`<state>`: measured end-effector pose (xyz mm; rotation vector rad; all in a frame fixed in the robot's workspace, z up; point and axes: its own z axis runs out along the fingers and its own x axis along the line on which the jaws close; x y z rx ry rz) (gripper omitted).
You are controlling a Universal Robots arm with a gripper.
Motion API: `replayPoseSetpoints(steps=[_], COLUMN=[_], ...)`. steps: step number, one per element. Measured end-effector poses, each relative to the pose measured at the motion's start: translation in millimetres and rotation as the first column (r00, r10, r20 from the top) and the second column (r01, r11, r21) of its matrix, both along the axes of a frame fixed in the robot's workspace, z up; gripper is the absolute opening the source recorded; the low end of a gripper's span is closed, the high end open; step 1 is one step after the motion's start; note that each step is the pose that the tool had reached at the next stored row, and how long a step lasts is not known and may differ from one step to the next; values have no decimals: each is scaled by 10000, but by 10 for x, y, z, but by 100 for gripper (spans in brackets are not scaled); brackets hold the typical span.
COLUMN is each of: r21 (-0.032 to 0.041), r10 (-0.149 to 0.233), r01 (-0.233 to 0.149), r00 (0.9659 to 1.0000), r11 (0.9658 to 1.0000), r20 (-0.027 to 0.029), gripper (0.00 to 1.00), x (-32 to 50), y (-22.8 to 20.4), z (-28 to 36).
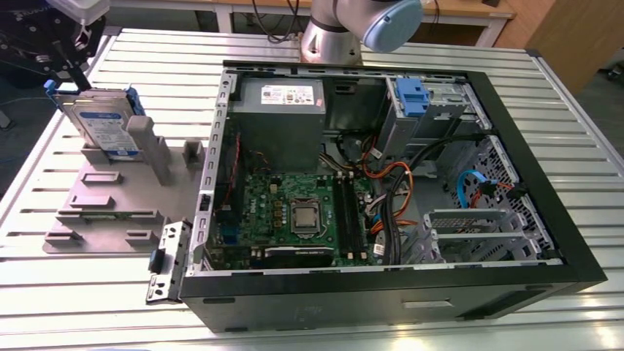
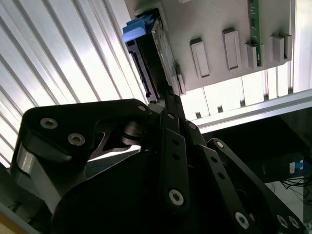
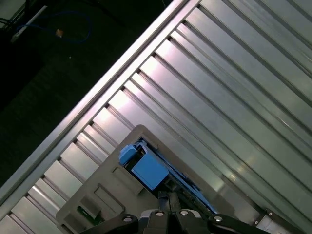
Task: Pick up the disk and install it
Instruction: 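Pick up the disk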
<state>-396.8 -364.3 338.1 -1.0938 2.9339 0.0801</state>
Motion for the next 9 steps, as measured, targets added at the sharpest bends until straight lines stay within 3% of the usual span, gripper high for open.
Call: replayPoseSetpoints(steps=[9], r21=[-1], r10=[762], r01=[-762], r00=[9971], r11=[9971], r20=[-1], gripper=[11], x=[0], y=[0], z=[1])
